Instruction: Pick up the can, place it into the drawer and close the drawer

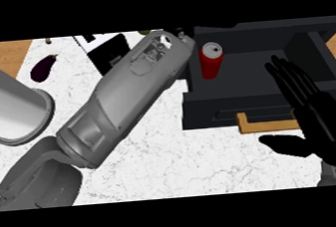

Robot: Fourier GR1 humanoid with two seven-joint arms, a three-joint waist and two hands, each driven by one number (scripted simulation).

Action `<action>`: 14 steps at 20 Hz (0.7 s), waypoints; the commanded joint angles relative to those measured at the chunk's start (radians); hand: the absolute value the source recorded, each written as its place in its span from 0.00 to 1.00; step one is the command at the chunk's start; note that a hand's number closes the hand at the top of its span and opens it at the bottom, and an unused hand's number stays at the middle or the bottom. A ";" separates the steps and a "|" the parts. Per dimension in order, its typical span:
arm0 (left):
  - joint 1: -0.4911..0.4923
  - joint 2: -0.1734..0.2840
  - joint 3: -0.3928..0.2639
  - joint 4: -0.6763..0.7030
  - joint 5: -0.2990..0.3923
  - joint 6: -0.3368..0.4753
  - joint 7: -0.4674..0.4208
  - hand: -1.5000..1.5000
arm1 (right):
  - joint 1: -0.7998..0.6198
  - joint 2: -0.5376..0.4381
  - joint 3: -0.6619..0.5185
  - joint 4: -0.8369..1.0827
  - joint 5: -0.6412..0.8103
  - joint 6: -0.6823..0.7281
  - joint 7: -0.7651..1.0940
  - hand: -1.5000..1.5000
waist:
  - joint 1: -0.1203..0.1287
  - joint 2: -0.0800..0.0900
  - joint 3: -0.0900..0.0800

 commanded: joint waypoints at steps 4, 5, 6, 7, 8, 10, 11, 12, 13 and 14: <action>0.085 0.064 -0.002 -0.114 -0.054 0.005 0.048 0.00 | 0.011 0.062 0.023 0.220 0.126 -0.199 -0.060 0.00 | 0.018 -0.008 0.000; 0.067 0.083 -0.004 -0.138 -0.057 0.005 0.091 0.00 | -0.055 0.072 0.012 0.290 0.140 -0.221 -0.060 0.00 | 0.027 -0.009 0.000; 0.082 0.094 -0.001 -0.141 -0.060 -0.018 0.086 0.00 | -0.106 0.109 0.032 0.327 0.181 -0.242 -0.022 0.00 | 0.028 -0.007 0.000; 0.094 0.133 -0.019 -0.193 -0.074 -0.011 0.133 0.00 | -0.089 0.087 -0.014 0.348 0.135 -0.250 -0.056 0.00 | 0.033 -0.011 0.000; 0.109 0.140 -0.023 -0.222 -0.075 0.000 0.141 0.00 | -0.116 0.121 0.014 0.420 0.178 -0.294 -0.053 0.00 | 0.045 -0.011 0.000; 0.097 0.161 -0.008 -0.207 -0.096 -0.016 0.152 0.00 | -0.166 0.116 -0.001 0.505 0.196 -0.306 -0.059 0.00 | 0.024 -0.005 0.000; 0.166 0.167 -0.014 -0.253 -0.095 -0.018 0.129 0.00 | -0.220 0.089 -0.044 0.555 0.169 -0.300 -0.079 0.00 | 0.035 -0.005 0.000; 0.143 0.228 -0.012 -0.289 -0.090 -0.043 0.183 0.00 | -0.215 0.136 -0.014 0.584 0.219 -0.348 -0.047 0.00 | 0.048 -0.008 0.000; 0.149 0.221 -0.021 -0.299 -0.096 -0.042 0.204 0.00 | -0.195 0.137 -0.033 0.635 0.208 -0.412 -0.091 0.00 | 0.043 -0.007 0.001; 0.138 0.222 -0.036 -0.333 -0.120 0.015 0.241 0.00 | -0.246 0.078 -0.091 0.639 0.152 -0.350 -0.110 0.00 | 0.042 -0.010 0.001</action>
